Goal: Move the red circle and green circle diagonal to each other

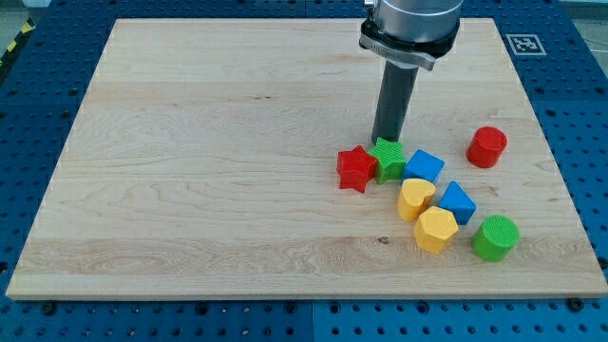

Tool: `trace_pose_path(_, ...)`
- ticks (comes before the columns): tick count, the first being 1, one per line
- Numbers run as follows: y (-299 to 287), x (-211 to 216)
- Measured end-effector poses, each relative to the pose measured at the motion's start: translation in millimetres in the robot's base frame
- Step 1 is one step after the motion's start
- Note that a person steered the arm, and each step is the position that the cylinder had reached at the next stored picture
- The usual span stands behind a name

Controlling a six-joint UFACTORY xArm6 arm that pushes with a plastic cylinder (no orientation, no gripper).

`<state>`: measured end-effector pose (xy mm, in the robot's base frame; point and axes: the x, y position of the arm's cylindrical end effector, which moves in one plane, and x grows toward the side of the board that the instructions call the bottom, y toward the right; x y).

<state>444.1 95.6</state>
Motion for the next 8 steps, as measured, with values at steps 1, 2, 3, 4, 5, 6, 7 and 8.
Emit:
trace_pose_path(1, 0.1, 7.1)
trace_pose_path(2, 0.1, 6.8)
trace_pose_path(3, 13.1, 2.8)
trace_pose_path(4, 26.2, -3.5)
trace_pose_path(5, 57.3, -3.5)
trace_pose_path(6, 88.8, 2.3)
trace_pose_path(7, 106.2, 22.3)
trace_pose_path(8, 107.2, 24.6)
